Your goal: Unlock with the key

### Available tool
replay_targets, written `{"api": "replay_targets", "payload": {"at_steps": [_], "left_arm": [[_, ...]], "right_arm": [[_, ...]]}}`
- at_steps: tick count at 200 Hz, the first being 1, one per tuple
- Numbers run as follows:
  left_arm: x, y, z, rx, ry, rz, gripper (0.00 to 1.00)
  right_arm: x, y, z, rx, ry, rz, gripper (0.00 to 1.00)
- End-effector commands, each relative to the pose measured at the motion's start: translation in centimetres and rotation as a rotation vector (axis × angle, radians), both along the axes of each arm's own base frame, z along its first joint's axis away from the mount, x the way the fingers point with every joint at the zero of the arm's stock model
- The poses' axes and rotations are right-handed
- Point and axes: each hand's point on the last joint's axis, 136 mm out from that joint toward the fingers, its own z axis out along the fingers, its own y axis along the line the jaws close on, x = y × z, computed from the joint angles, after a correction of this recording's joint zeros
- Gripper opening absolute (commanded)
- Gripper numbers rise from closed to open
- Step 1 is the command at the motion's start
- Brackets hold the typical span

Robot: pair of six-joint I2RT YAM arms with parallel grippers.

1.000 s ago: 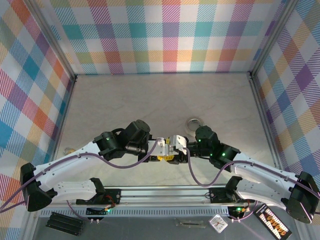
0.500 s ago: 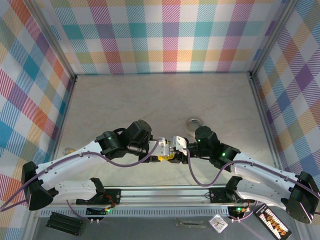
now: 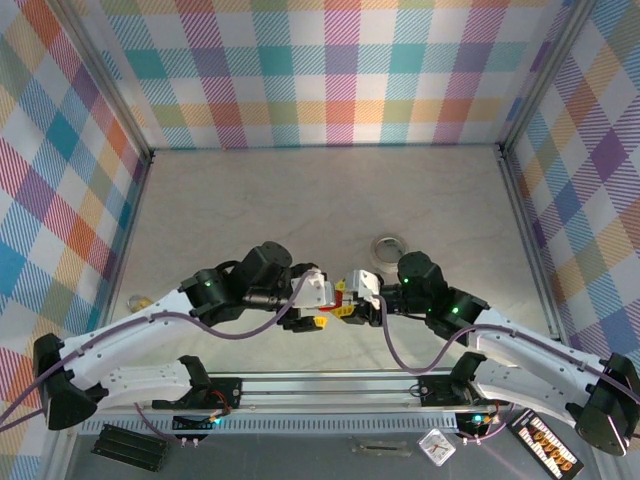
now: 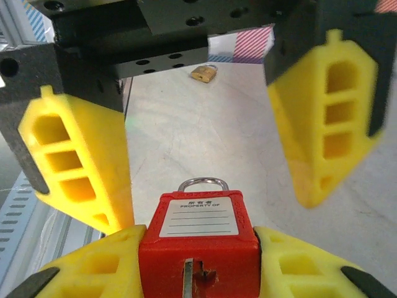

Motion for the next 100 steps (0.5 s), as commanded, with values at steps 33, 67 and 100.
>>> {"api": "replay_targets", "payload": {"at_steps": [33,67,100], "left_arm": [[1.4,1.6,3.1,-0.267,0.092,0.213,0.91],[2.9,2.7,2.6,-0.334,0.243,0.383,0.86],[3.8,2.4,1.6,-0.391,0.497,0.487,0.74]], "right_arm": [[0.7,-1.5,1.3,0.025,-0.028,-0.049,0.12],[0.7,-1.9,1.7,0.028,-0.036,-0.06,0.11],[0.8,-2.1,2.1,0.031,-0.044,-0.063,0.1]]}}
